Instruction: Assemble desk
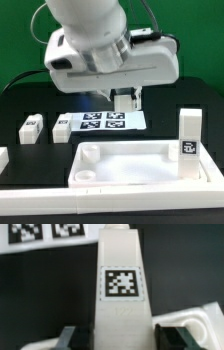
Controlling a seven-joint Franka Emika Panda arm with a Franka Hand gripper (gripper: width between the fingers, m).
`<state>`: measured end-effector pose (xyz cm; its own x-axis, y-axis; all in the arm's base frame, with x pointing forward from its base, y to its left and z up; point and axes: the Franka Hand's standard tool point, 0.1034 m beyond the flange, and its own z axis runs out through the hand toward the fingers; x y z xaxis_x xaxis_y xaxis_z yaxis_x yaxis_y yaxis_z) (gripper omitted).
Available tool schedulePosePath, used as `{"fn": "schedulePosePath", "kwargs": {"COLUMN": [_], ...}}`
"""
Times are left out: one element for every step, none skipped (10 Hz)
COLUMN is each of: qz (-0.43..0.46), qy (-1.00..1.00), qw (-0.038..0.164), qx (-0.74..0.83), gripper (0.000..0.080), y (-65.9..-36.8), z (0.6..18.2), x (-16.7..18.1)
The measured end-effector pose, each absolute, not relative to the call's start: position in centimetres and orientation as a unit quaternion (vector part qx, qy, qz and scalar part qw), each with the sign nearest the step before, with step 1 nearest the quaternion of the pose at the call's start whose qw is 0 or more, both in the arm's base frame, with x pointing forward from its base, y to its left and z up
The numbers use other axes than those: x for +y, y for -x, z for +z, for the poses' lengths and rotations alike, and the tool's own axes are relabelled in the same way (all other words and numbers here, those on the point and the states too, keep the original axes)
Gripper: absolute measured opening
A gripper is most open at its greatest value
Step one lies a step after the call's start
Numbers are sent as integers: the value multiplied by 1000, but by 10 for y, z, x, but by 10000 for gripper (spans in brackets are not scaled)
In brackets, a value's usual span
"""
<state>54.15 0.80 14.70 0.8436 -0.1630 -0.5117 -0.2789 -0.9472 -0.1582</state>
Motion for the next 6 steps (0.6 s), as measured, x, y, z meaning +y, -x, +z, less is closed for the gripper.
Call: {"fn": "schedulePosePath", "kwargs": {"qz": [225, 190, 163, 117, 85, 57], "qy": [960, 966, 970, 977, 981, 983], "qw": [118, 121, 120, 112, 107, 102], "qx": [119, 128, 134, 138, 140, 142], "gripper": [287, 287, 287, 287, 287, 287], "y": [-556, -569, -576, -581, -580, -583], "z": [168, 181, 186, 183, 183, 183], "x": [-3, -14, -20, -19, -17, -19]}}
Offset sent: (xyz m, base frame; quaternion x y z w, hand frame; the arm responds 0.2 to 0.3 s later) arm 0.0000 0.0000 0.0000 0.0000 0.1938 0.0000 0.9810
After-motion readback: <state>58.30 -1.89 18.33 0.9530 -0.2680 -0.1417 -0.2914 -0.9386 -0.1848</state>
